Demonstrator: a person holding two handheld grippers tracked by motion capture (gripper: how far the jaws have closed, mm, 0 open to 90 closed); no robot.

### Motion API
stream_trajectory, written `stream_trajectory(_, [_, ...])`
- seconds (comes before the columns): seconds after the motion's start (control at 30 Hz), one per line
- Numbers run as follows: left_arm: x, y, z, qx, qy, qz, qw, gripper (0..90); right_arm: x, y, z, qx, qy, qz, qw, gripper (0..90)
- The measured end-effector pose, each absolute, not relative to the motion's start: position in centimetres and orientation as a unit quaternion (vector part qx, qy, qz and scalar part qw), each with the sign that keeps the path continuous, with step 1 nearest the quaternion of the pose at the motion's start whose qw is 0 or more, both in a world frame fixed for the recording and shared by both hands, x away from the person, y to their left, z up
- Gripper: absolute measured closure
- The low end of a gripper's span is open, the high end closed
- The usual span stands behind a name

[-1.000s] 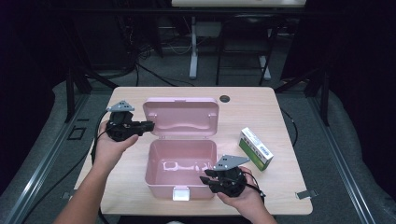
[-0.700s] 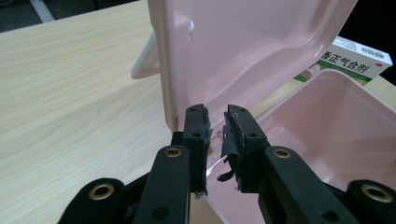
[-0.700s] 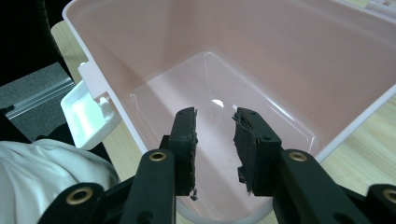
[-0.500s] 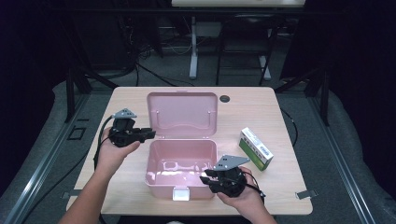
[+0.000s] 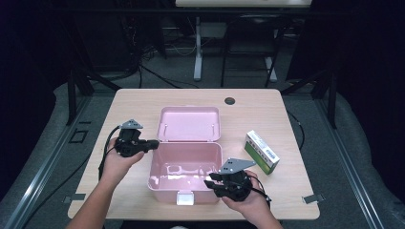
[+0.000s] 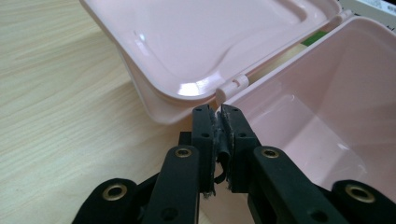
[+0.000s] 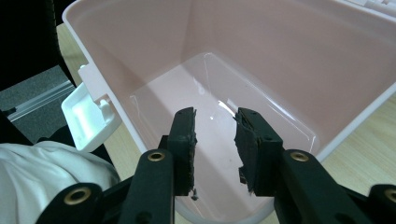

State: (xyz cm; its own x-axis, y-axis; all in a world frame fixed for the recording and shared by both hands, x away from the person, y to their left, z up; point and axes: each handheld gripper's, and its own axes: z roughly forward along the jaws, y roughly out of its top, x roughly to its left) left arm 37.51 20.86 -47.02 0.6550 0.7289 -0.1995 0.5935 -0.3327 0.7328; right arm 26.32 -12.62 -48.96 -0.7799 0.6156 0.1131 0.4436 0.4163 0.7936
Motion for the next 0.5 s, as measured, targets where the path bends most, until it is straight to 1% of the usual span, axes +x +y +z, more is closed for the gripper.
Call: stream_trajectory(0.5, [37.55, 21.05, -47.33, 0.805, 0.405, 0.083, 0.424, 85.4, 26.31, -12.62, -48.93, 0.321, 0.835, 0.436, 0.095, 66.9])
